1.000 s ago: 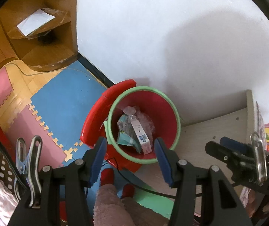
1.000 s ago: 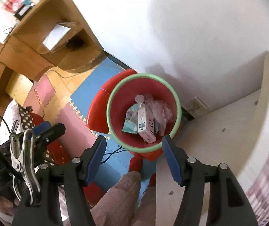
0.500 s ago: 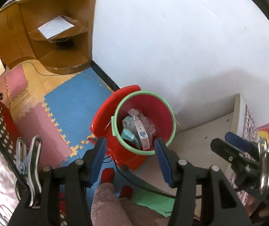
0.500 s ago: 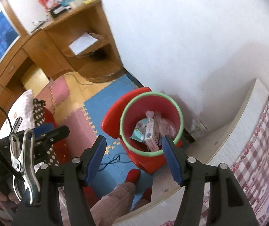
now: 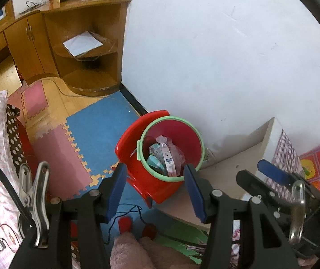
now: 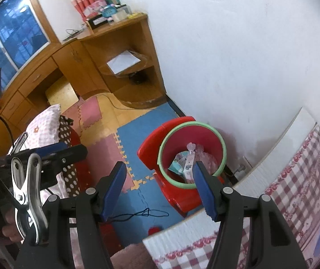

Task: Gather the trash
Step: 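Move both open grippers back over the trash on the bed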

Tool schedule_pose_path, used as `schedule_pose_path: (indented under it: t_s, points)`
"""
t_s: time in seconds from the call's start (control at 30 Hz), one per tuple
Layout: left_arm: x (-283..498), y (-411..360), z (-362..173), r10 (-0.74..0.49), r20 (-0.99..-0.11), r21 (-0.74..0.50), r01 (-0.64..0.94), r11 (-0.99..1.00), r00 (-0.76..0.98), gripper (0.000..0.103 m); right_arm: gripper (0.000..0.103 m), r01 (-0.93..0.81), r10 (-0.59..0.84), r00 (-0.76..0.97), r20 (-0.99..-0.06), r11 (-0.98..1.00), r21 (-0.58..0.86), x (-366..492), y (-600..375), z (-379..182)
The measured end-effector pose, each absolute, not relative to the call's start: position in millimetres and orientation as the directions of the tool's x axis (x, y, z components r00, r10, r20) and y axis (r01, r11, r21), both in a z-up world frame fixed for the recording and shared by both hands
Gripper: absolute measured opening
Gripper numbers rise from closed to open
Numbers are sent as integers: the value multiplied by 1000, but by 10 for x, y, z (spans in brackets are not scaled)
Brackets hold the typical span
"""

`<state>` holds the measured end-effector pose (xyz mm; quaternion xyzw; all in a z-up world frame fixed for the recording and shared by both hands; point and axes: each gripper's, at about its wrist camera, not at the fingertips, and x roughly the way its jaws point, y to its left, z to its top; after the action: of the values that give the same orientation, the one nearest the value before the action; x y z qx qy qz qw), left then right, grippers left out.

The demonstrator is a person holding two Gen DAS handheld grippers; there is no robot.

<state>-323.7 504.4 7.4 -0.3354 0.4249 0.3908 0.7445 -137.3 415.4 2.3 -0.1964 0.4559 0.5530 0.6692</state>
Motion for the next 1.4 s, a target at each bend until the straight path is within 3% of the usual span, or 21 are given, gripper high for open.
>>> schedule_pose_path:
  t_s: [0.3, 0.8, 1.4]
  points:
    - [-3410, 4731, 315, 310, -885, -164, -857, 488, 346, 55, 63, -919, 616, -47, -786, 281, 276, -1659, 3660, 268]
    - [-3486, 3845, 558, 292, -870, -116, -740, 662, 398, 56, 63, -834, 644, 89, -759, 464, 297, -1933, 2484, 518]
    - [-2860, 2646, 606, 103, -866, -156, -458, 875, 490, 55, 63, -608, 546, 325, -772, 746, 272, -1917, 818, 633]
